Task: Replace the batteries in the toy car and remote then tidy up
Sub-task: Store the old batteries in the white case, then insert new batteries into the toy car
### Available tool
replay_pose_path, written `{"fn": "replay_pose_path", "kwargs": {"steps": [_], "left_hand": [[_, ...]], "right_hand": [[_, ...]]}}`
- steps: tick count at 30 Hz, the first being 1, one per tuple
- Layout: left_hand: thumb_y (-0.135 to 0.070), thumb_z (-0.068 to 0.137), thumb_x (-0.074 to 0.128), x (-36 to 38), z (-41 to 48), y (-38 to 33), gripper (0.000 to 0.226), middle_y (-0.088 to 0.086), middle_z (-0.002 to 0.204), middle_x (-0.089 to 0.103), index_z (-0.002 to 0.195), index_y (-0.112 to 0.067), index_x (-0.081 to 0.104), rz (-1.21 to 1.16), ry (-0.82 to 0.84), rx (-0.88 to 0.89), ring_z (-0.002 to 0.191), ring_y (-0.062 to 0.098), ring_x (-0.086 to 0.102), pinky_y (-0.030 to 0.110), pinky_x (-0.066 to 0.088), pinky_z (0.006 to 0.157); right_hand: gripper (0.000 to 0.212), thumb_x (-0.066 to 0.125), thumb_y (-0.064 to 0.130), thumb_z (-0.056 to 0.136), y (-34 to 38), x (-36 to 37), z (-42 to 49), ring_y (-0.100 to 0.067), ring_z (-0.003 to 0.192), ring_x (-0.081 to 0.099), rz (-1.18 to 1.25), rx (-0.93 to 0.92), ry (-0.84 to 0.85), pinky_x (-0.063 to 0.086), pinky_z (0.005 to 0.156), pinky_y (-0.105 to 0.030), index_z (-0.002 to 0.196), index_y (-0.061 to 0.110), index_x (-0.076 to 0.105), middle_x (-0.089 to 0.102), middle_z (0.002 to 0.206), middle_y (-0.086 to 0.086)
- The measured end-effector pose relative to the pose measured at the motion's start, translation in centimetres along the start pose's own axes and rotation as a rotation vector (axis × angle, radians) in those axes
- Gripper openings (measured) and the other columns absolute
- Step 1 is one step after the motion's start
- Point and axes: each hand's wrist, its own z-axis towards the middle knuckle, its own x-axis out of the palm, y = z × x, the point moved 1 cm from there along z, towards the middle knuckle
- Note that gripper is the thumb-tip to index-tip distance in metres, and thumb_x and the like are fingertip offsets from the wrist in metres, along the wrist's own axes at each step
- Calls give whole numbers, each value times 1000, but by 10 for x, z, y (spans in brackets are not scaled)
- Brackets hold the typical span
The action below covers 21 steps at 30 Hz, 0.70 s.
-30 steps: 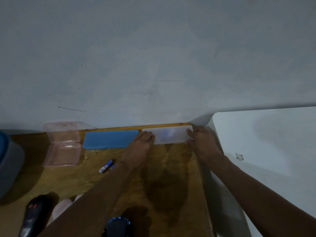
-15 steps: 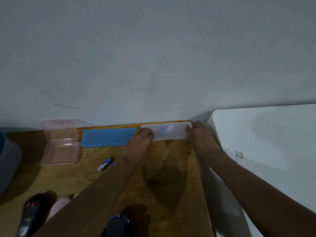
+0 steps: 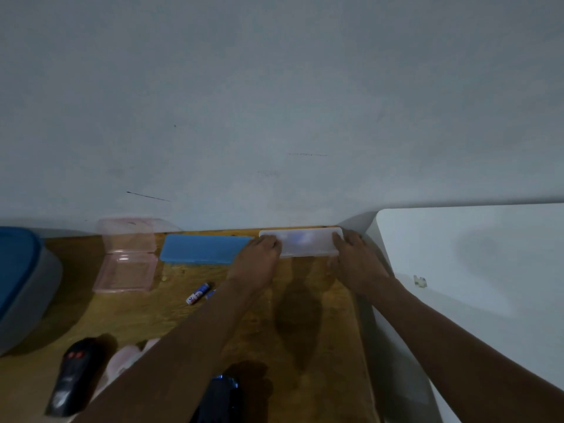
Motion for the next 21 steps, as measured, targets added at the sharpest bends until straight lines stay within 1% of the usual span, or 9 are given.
{"fn": "replay_pose_path", "kwargs": {"steps": [3,7,10,12,14,16,17,19,21], "left_hand": [[-4,94,47,-3,-17,1,59,4,158,27,150,-16,31,-139,-62,-36,142,26,30,35,28,114],[-16,96,52,-6,-67,3,38,7,140,53,133,-13,56,-425,-270,-131,126,25,52,32,37,106],[-22,93,53,-4,-117,8,34,8,127,64,122,-9,65,-424,-321,-185,116,25,60,32,42,101],[-24,87,51,-4,-151,7,35,12,115,70,109,-6,72,-456,-393,-153,107,23,63,28,44,95],[-13,86,57,-8,-188,4,24,12,107,72,102,-5,73,-506,-447,-208,100,19,61,24,43,88],[-5,87,62,-6,-220,2,21,10,104,72,105,-7,72,-542,-411,-326,96,23,64,23,45,85],[-6,88,62,-4,-234,2,22,7,101,71,109,-10,70,-561,-362,-387,92,22,65,27,49,84],[-12,90,61,2,-258,3,23,4,97,70,113,-14,64,-606,-250,-469,84,17,64,35,54,78],[-12,91,61,7,-273,4,26,2,103,68,118,-13,60,-660,-176,-504,90,16,63,32,52,78]], "right_hand": [[55,49,42,95,8,-7,-19,-29,131,43,38,3,-33,38,107,-43,143,20,34,37,150,-8],[40,48,35,98,31,-7,-56,-23,125,50,180,-47,-19,38,107,-35,133,16,49,51,139,-5],[41,49,34,98,47,5,-88,-23,128,46,275,-77,43,35,108,-35,135,17,47,49,140,-5],[42,51,38,96,55,16,-107,-22,124,48,271,-92,52,38,106,-37,134,20,49,53,137,-3],[40,54,39,94,66,23,-127,-20,116,54,283,-104,42,41,101,-35,130,22,53,58,131,-2],[34,55,36,95,77,26,-149,-16,105,59,367,-120,88,43,91,-28,125,21,57,64,123,-2],[33,54,35,96,84,28,-161,-15,104,59,402,-132,127,42,88,-25,125,20,58,64,122,-2],[36,52,36,96,96,35,-181,-15,109,58,406,-131,207,40,86,-24,127,19,57,64,123,0],[40,55,36,95,109,49,-194,-15,110,58,476,-96,282,41,86,-23,131,19,54,64,123,-1]]}}
